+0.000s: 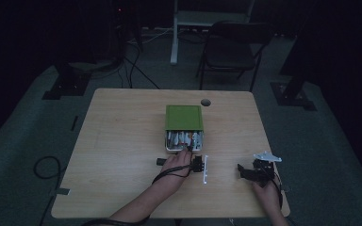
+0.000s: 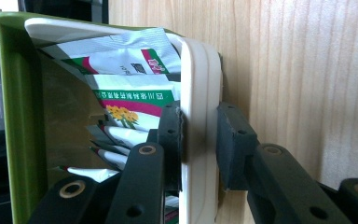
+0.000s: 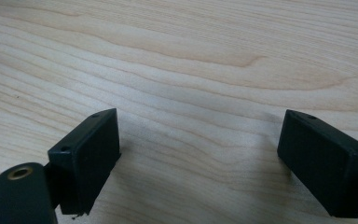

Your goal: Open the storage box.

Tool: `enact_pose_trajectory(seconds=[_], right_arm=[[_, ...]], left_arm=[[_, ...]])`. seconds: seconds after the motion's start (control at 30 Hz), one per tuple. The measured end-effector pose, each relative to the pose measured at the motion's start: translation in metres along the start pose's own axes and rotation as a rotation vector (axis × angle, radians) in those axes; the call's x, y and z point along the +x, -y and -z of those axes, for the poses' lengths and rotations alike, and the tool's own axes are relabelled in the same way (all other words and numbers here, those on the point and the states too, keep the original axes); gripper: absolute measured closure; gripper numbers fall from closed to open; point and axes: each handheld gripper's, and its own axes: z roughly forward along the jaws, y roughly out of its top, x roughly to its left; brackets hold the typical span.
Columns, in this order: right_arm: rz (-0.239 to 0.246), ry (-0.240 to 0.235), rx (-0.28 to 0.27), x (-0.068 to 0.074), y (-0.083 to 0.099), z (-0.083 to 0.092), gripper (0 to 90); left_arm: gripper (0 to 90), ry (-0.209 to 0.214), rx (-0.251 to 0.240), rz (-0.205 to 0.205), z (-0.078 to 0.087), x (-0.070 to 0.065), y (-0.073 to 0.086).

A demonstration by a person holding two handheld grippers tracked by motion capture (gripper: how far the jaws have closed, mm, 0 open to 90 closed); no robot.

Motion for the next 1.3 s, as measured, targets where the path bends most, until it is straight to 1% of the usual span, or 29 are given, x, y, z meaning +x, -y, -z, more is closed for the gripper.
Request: enact_pose_trajectory(seconds=[0.17,0.27,0.3,0.37,0.43,0.47,0.5,0.53,0.67,0.7,0.73,0.8,0.83,0.87,0.93,0.97,1.0,1.07,1.1,1.13,1.17,1.2,1.23,1.27,1.3], right_arm=[[0.000,0.000,0.000,0.000,0.000,0.000,12.3],[0.000,0.000,0.000,0.000,0.000,0.000,12.4],[0.000,0.000,0.000,0.000,0.000,0.000,12.3],[0.000,0.000,0.001,0.000,0.000,0.000,12.3],[0.000,0.000,0.000,0.000,0.000,0.000,12.3],[0.000,0.000,0.000,0.000,0.000,0.000,12.3],[0.000,0.000,0.000,0.000,0.000,0.000,12.3],[0.000,0.000,0.000,0.000,0.000,0.000,12.3],[0.000,0.000,0.000,0.000,0.000,0.000,12.3],[0.000,0.000,0.000,0.000,0.000,0.000,12.3],[0.000,0.000,0.001,0.000,0.000,0.000,12.4],[0.000,0.000,0.001,0.000,0.000,0.000,12.3],[0.000,0.000,0.001,0.000,0.000,0.000,12.3],[0.000,0.000,0.001,0.000,0.000,0.000,12.3],[0.000,0.000,0.001,0.000,0.000,0.000,12.3],[0.000,0.000,0.001,0.000,0.000,0.000,12.3],[0.000,0.001,0.001,0.000,0.000,0.000,12.3],[0.000,0.001,0.001,0.000,0.000,0.000,12.3],[0.000,0.001,0.001,0.000,0.000,0.000,12.3],[0.000,0.001,0.000,0.000,0.000,0.000,12.4],[0.000,0.001,0.001,0.000,0.000,0.000,12.3],[-0.001,0.001,0.001,0.000,0.000,0.000,12.3],[0.000,0.001,0.001,0.000,0.000,0.000,12.3],[-0.001,0.001,0.001,0.000,0.000,0.000,12.3],[0.000,0.001,0.001,0.000,0.000,0.000,12.3]], left_arm=[[74.0,0.010,0.008,-0.002,0.007,-0.003,-0.002],[74.1,0.020,0.003,-0.003,0.012,-0.005,-0.003],[74.1,0.029,-0.001,0.006,0.013,-0.006,-0.003],[74.1,0.034,-0.002,0.007,0.016,-0.007,-0.003],[74.1,0.032,0.004,0.001,0.019,-0.009,-0.003],[74.2,0.033,-0.001,0.006,0.020,-0.010,-0.003],[74.2,0.030,0.004,-0.004,0.023,-0.011,-0.004],[74.2,0.031,-0.002,0.003,0.024,-0.012,-0.004],[74.3,0.033,-0.003,0.001,0.030,-0.017,-0.005],[74.2,0.030,-0.010,0.003,0.032,-0.017,-0.005],[74.3,0.040,-0.009,0.001,0.033,-0.018,-0.005],[74.2,0.037,-0.013,-0.003,0.037,-0.019,-0.005],[74.3,0.048,-0.007,0.000,0.038,-0.021,-0.004],[74.3,0.040,-0.008,-0.007,0.040,-0.022,-0.005],[74.4,0.050,-0.011,-0.009,0.043,-0.024,-0.005],[74.3,0.045,-0.019,-0.004,0.045,-0.025,-0.005],[74.3,0.054,-0.017,-0.005,0.046,-0.025,-0.005],[74.3,0.049,-0.022,-0.010,0.049,-0.027,-0.005],[74.4,0.060,-0.016,-0.010,0.051,-0.028,-0.005],[74.4,0.054,-0.020,-0.011,0.052,-0.029,-0.005],[74.4,0.056,-0.021,-0.015,0.054,-0.029,-0.005],[74.4,0.065,-0.011,-0.017,0.055,-0.030,-0.005],[74.4,0.059,-0.021,-0.014,0.057,-0.031,-0.004],[74.4,0.069,-0.023,-0.010,0.059,-0.032,-0.004],[74.5,0.074,-0.020,-0.015,0.060,-0.033,-0.005]])
